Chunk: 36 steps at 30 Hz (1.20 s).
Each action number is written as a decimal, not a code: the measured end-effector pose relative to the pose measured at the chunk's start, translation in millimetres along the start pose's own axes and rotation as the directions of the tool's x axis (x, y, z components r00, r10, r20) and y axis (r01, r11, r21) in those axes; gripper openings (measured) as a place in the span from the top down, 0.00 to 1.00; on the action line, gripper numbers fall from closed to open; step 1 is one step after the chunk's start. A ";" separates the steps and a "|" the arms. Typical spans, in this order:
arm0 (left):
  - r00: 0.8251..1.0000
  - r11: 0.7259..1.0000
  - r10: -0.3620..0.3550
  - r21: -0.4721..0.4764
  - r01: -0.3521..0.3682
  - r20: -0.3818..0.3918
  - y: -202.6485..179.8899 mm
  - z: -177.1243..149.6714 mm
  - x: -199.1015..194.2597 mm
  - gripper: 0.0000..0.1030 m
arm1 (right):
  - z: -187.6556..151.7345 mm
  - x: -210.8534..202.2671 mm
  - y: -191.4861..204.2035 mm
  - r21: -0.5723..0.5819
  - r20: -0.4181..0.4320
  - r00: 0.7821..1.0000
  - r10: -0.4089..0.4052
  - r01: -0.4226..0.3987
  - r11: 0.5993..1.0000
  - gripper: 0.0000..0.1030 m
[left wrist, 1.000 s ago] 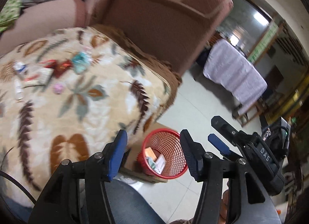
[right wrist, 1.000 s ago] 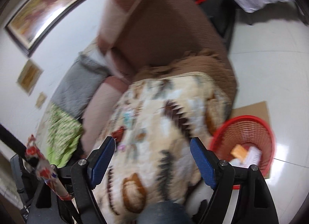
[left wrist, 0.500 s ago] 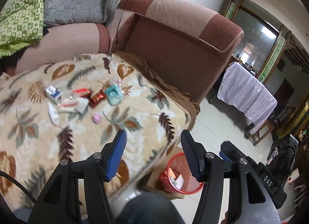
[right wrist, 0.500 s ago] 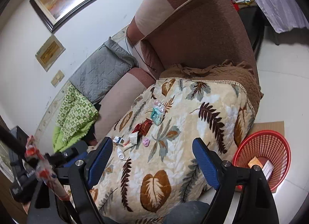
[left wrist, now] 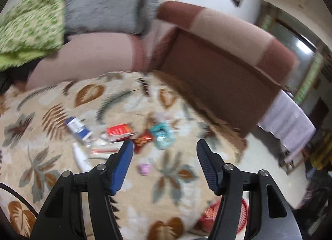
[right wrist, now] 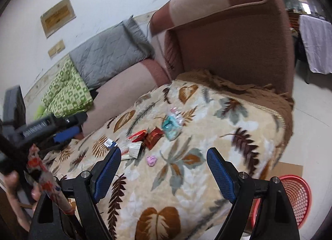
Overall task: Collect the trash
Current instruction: 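Move both tools back over the remaining items on the sofa, then grasp the pink ball with the right tool while the left tool grasps the white bottle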
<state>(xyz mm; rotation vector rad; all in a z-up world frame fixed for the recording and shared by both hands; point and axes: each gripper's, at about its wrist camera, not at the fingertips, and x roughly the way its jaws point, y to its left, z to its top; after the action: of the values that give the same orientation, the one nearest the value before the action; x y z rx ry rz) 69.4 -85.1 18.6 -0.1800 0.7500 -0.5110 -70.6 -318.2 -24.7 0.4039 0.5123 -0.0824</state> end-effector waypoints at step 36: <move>0.929 0.936 0.174 -0.239 -0.259 -0.326 161.7 -14.3 103.2 0.40 | -47.5 219.0 34.7 -0.040 -0.187 0.981 0.053 -0.062 0.997 0.45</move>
<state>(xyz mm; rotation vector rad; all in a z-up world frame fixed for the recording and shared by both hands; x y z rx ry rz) 184.4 2.8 -108.0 -0.2806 1.1276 -0.2173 104.3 -262.4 -157.9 0.3834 0.6851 0.0232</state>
